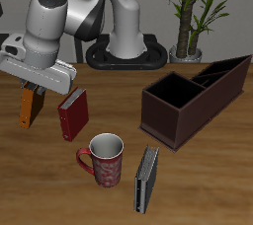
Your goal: Place the orange book into the left desk caddy's right compartment
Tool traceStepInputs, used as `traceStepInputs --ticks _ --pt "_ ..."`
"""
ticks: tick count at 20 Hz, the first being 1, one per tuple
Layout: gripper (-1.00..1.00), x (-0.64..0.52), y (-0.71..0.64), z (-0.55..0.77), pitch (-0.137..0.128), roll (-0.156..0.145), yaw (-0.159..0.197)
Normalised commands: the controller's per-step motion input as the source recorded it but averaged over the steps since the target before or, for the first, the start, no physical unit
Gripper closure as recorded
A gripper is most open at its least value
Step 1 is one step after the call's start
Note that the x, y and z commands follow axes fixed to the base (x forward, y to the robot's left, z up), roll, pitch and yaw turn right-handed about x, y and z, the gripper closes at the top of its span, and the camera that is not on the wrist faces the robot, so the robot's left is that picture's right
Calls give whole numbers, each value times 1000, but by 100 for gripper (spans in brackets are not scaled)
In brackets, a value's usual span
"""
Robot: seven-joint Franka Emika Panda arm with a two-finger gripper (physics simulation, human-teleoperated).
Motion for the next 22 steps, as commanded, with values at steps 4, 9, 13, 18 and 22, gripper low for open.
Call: traceStepInputs --ticks 4,9,13,18,22 --pt "100 -350 -18 642 -54 -27 9" --pt "100 -352 63 501 -44 18 26" --pt "100 -302 19 405 -5 -40 -22" --pt "100 -382 287 388 -16 20 -24" --pt "100 -343 529 295 17 -7 -57"
